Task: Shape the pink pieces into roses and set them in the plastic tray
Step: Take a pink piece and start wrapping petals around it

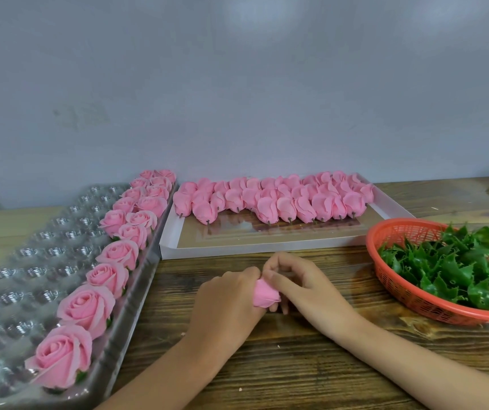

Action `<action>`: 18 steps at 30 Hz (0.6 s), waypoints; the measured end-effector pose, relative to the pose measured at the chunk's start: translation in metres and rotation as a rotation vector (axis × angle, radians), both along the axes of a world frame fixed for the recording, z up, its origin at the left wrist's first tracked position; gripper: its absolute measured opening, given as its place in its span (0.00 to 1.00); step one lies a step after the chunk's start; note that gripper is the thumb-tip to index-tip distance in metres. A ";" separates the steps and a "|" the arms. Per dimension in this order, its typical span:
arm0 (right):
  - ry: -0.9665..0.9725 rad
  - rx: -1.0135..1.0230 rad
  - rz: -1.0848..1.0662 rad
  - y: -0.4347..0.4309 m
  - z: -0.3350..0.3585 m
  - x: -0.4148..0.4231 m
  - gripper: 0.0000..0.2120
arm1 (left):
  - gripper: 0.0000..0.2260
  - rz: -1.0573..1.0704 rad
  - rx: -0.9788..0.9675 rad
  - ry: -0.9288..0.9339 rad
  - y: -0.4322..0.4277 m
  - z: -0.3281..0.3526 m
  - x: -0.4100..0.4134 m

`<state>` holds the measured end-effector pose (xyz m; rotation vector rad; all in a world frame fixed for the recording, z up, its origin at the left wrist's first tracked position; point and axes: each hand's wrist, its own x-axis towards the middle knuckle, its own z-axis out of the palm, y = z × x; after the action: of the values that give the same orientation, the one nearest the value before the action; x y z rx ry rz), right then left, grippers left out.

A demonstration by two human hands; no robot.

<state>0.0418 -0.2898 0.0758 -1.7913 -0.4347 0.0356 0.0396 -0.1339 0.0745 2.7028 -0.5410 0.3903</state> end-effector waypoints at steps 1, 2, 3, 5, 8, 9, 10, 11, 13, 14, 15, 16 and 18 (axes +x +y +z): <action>0.006 0.014 -0.007 0.000 0.000 0.000 0.09 | 0.09 0.002 -0.011 0.004 0.000 0.000 0.000; 0.009 0.035 -0.013 0.000 0.000 0.000 0.09 | 0.08 0.010 -0.025 0.016 0.000 0.001 0.001; 0.013 0.060 -0.014 0.000 0.000 0.000 0.10 | 0.07 0.021 -0.047 0.028 0.000 0.001 0.001; 0.002 0.084 0.011 0.000 0.000 -0.001 0.09 | 0.08 0.052 -0.092 0.047 0.001 0.001 0.003; -0.077 -0.019 0.044 0.000 -0.001 -0.004 0.08 | 0.07 0.060 -0.066 0.044 0.002 0.000 0.006; -0.096 -0.042 0.039 0.000 -0.002 -0.004 0.08 | 0.06 0.057 -0.052 0.045 0.002 0.000 0.006; -0.108 -0.046 0.034 0.000 -0.002 -0.003 0.07 | 0.07 0.056 -0.051 0.050 0.002 0.000 0.006; -0.119 -0.039 0.035 -0.001 -0.003 -0.003 0.07 | 0.07 0.055 -0.059 0.054 0.002 -0.001 0.007; -0.140 -0.024 0.043 -0.002 -0.004 -0.002 0.07 | 0.08 0.050 -0.078 0.053 0.002 -0.001 0.007; -0.146 -0.014 0.051 -0.003 -0.004 -0.002 0.07 | 0.08 0.045 -0.083 0.056 0.002 -0.002 0.007; -0.148 -0.002 0.063 -0.003 -0.004 -0.002 0.07 | 0.08 0.040 -0.091 0.062 0.002 -0.002 0.007; -0.151 0.000 0.076 -0.003 -0.004 -0.002 0.09 | 0.09 0.035 -0.101 0.068 0.002 -0.002 0.007; -0.185 -0.053 0.080 -0.004 -0.004 -0.001 0.13 | 0.09 0.030 -0.130 0.067 0.004 -0.002 0.007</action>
<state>0.0411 -0.2934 0.0715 -1.8355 -0.6430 -0.0632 0.0471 -0.1299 0.0725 2.5915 -0.4414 0.3291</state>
